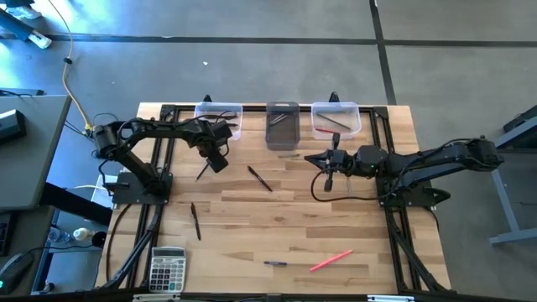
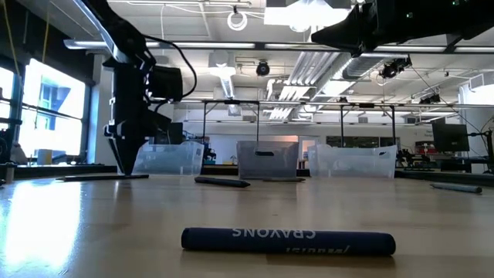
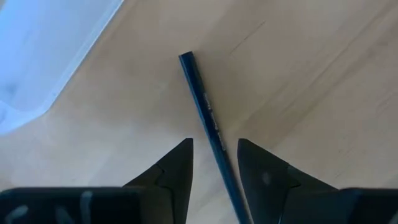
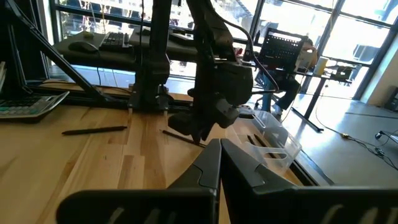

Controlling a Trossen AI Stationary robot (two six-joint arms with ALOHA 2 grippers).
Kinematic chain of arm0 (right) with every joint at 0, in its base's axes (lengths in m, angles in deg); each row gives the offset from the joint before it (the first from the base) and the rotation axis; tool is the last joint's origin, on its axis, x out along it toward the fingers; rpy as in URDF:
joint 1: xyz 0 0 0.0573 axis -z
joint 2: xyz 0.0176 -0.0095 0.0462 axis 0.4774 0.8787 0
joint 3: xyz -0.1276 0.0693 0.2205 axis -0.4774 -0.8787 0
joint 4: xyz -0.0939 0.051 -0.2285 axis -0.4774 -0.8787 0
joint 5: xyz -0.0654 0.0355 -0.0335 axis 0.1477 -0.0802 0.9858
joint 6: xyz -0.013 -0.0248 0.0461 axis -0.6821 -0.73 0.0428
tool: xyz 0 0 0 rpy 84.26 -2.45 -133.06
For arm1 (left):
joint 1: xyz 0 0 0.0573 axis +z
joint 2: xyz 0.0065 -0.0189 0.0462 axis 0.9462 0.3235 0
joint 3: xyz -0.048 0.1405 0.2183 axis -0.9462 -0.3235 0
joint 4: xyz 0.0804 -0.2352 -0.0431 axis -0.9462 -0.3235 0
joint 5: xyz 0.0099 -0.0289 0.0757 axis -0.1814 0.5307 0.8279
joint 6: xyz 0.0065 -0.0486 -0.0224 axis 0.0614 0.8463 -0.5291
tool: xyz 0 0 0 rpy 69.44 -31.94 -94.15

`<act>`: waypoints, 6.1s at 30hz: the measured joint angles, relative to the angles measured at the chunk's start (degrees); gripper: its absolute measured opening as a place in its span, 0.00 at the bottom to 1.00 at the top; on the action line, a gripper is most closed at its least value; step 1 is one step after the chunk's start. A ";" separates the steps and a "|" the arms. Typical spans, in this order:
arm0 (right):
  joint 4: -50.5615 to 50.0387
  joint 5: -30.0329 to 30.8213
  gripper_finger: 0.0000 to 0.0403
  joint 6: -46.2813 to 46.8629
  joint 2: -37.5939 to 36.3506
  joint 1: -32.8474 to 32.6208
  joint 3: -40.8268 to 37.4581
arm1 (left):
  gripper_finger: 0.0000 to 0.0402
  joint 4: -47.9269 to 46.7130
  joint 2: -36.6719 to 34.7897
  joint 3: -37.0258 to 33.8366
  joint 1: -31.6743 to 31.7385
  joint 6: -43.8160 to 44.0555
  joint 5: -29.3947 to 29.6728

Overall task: Sort crayons/erasers/pens/pencils in bins
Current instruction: Put the blue pencil into the right transparent bin

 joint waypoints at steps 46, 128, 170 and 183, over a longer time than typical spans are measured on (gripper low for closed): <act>-3.75 -0.76 0.00 2.79 0.01 -0.70 0.09 | 0.04 1.42 -2.59 -1.67 -18.57 -1.86 -9.33; 45.34 6.54 0.10 36.02 63.49 -13.36 19.96 | 0.04 33.03 -3.31 0.83 -36.36 9.73 -16.45; 39.29 11.36 0.02 15.40 40.86 -8.14 8.62 | 0.12 43.99 -34.05 -15.77 -40.92 7.27 6.16; -1.99 27.45 0.02 7.06 -3.03 -0.28 5.99 | 0.03 57.15 -34.32 -24.00 -40.86 5.54 9.36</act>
